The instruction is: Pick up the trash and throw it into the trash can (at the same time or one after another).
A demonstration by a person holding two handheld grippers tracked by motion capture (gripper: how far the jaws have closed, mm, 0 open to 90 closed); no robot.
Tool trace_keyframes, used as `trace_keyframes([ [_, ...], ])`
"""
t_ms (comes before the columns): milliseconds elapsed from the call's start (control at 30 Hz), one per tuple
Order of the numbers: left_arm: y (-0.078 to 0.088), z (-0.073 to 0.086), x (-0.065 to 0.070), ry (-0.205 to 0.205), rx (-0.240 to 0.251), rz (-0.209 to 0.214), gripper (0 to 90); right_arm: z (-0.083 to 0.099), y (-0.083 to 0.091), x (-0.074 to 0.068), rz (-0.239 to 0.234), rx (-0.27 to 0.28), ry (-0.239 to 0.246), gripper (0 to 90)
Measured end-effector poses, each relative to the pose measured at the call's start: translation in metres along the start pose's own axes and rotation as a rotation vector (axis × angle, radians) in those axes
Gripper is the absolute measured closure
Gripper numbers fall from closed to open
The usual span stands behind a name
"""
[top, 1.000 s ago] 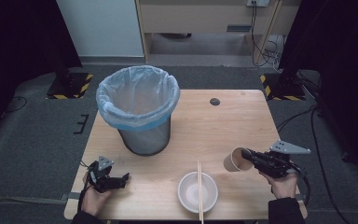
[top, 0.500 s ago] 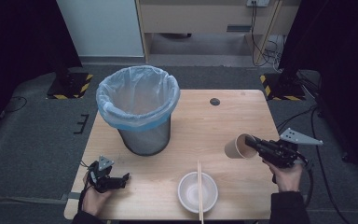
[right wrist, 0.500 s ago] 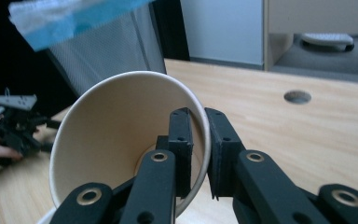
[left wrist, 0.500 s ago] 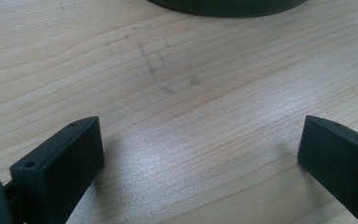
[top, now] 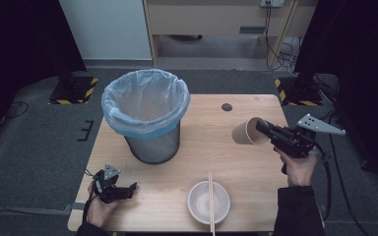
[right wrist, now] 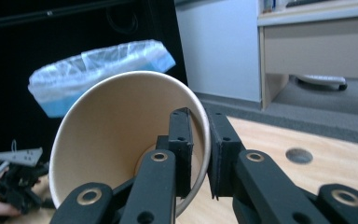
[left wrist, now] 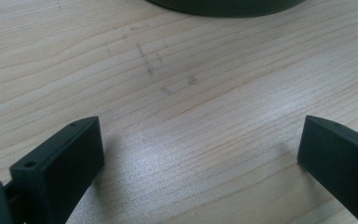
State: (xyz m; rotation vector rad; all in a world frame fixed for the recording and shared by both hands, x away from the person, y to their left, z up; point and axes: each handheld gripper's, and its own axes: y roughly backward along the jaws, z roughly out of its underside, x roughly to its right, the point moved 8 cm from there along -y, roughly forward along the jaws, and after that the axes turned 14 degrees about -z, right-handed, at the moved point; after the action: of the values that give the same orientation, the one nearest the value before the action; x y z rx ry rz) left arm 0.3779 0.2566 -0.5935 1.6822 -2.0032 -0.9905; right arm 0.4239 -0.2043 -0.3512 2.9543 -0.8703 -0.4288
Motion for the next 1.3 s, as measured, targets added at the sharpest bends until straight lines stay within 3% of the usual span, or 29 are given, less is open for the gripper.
trace_keyframes([
  [533, 0.0, 0.0, 0.001, -0.004, -0.001, 0.004, 0.0, -0.048, -0.034, -0.015, -0.016, 0.046, 0.051, 82.0],
  [867, 0.0, 0.0, 0.001, -0.003, -0.001, 0.004, 0.0, -0.081, -0.069, -0.04, -0.054, 0.054, 0.107, 82.0],
  [1300, 0.0, 0.0, 0.001, -0.004, -0.001, 0.004, 0.0, -0.101, -0.098, -0.047, -0.057, 0.072, 0.115, 82.1],
])
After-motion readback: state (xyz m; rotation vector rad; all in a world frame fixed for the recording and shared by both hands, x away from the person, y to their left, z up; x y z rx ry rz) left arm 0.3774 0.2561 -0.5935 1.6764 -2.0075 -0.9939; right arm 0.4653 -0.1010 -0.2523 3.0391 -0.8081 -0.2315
